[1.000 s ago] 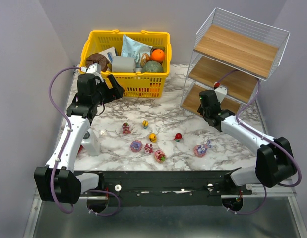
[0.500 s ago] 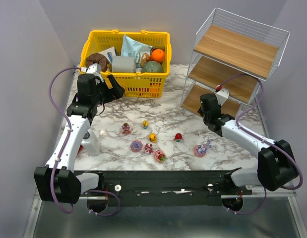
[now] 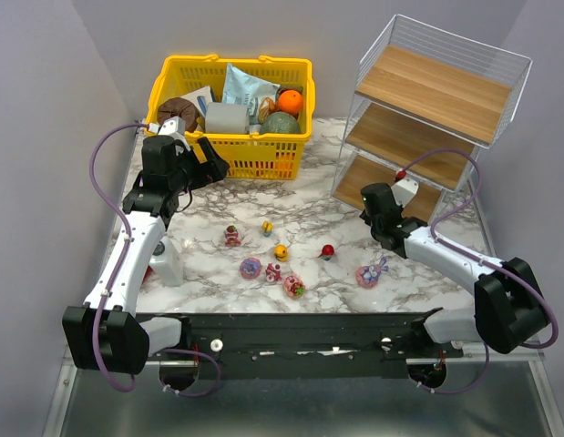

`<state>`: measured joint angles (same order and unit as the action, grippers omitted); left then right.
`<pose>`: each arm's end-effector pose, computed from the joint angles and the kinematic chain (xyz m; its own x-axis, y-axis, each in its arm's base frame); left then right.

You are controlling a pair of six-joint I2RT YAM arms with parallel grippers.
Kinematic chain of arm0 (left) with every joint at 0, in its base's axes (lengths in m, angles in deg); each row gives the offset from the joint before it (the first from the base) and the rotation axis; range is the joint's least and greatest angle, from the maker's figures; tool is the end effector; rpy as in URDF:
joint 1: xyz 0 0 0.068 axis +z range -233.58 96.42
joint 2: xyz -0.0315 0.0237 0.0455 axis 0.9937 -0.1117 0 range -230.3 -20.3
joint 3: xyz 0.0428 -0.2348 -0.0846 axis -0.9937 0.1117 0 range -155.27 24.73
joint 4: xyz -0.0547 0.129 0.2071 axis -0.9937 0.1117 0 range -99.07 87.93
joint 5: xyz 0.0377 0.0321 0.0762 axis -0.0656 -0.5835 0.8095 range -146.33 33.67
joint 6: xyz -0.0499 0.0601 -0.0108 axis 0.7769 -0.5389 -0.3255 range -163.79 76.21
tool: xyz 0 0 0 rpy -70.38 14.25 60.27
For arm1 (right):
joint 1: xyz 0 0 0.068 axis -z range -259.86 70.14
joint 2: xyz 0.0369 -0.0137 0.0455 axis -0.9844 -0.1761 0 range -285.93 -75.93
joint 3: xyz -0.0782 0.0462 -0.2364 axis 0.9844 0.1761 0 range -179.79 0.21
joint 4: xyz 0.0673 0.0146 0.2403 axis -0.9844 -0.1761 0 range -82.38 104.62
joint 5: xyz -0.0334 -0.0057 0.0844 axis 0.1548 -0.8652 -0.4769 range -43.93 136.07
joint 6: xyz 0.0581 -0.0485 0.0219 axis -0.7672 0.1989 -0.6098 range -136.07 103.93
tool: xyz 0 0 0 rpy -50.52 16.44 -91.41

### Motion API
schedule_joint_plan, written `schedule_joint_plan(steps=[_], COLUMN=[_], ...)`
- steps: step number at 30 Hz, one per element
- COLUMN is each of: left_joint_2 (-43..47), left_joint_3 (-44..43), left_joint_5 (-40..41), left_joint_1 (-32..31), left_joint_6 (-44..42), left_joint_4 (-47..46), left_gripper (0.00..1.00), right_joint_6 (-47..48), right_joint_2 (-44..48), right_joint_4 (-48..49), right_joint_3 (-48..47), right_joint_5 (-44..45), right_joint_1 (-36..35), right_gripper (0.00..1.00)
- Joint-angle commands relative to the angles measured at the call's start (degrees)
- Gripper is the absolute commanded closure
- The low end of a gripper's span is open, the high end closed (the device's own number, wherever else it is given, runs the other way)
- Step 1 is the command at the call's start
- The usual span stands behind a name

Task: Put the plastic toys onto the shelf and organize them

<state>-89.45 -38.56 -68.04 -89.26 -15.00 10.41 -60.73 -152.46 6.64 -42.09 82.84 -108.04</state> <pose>0.2948 -0.0430 0.3171 -0.5078 -0.4235 -0.7502 0.0396 0.8585 -0.5114 0.2697 0.0986 0.1831 -0.4125 0.4177 -0.8095 0.4252 0.8742 0.2344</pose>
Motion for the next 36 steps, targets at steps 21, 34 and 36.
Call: schedule_joint_plan(steps=[21,34,36], left_joint_2=[0.33,1.29,1.38], left_joint_3=[0.71,1.32,1.41], left_joint_5=[-2.80,-3.06,-2.97], left_joint_1=[0.14,0.13,0.13], left_joint_6=[0.12,0.29,0.12], left_joint_4=[0.20,0.82,0.82], left_gripper=[0.01,0.01,0.01], right_joint_6=[0.63,-0.33,-0.42], right_joint_2=[-1.69,-4.41,-4.85], right_joint_4=[7.46,9.84,9.92], right_joint_3=[0.29,-0.32,-0.50], right_joint_5=[11.39,9.20,9.10], right_joint_1=[1.03,3.31,3.22], right_gripper=[0.58,0.53,0.53])
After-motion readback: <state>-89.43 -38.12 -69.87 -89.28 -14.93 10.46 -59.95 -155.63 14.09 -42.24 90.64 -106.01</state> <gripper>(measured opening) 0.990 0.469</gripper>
